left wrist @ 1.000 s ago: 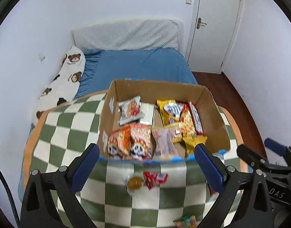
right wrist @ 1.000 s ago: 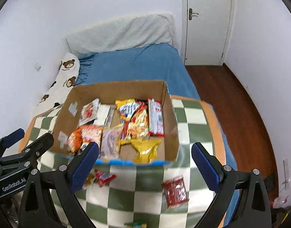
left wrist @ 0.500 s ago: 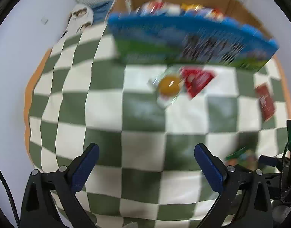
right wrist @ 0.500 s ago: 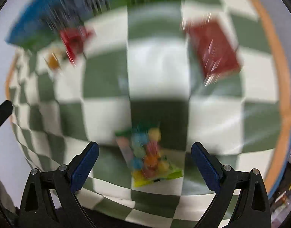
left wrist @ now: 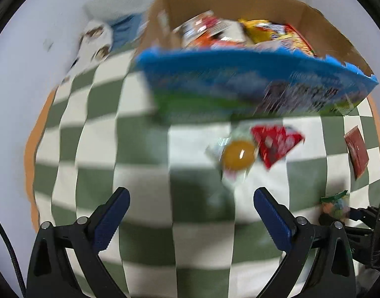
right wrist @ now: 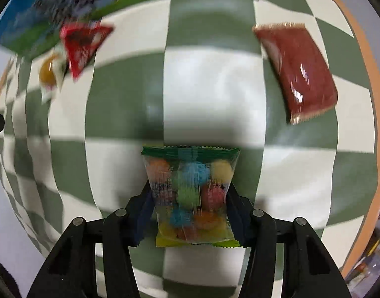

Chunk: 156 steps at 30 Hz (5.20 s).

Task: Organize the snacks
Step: 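Grasp the egg-yolk cake with the left tool while the right grasps the candy bag, then lower both held snacks into the box and open both tools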

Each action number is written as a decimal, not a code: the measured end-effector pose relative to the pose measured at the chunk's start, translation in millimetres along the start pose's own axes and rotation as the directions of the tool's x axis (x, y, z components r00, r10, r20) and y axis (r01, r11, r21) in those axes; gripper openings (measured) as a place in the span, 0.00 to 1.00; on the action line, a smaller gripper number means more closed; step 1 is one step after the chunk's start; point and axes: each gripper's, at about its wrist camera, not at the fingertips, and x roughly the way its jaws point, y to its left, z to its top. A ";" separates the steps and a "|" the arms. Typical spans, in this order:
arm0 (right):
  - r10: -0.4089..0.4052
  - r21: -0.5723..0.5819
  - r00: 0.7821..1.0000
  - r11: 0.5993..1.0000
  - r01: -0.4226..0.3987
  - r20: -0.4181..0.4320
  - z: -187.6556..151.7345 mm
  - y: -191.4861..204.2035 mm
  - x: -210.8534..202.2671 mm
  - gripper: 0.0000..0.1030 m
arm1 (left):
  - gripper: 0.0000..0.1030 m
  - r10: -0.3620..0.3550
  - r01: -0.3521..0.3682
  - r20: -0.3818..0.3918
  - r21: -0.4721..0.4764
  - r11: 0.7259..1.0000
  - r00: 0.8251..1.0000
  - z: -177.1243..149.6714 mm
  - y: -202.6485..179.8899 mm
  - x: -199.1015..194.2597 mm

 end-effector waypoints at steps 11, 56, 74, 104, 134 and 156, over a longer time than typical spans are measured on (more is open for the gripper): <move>0.011 0.055 1.000 0.998 -0.011 -0.011 4.3 -13.0 -6.2 0.55 | 0.47 -0.046 0.074 -0.112 0.259 0.963 0.993 31.2 -57.8 71.9; 0.135 0.031 0.988 0.991 -0.133 -0.080 -16.5 -16.2 -33.3 0.53 | 0.46 -0.380 0.327 -0.297 -0.214 0.920 0.876 -56.3 12.6 48.9; 0.116 0.025 0.989 0.993 -0.114 -0.088 10.4 7.8 -9.7 0.53 | 0.43 -0.336 0.299 -0.298 -0.165 0.940 0.893 -63.5 -13.8 37.1; 0.021 -0.084 0.985 0.996 -0.007 0.170 261.0 -1.9 -170.8 0.53 | 0.44 -0.255 0.243 -0.091 -0.129 0.961 0.963 229.7 25.5 -6.4; -0.082 -0.055 0.985 0.994 0.091 0.151 285.5 8.9 -123.4 0.95 | 0.96 -0.213 0.201 -0.059 -0.167 0.965 0.975 202.6 3.5 6.6; -0.074 -0.059 0.885 0.992 0.114 0.460 160.0 34.0 -224.3 0.95 | 0.96 -0.115 0.153 0.256 -0.134 0.979 0.960 103.1 -1.1 -130.5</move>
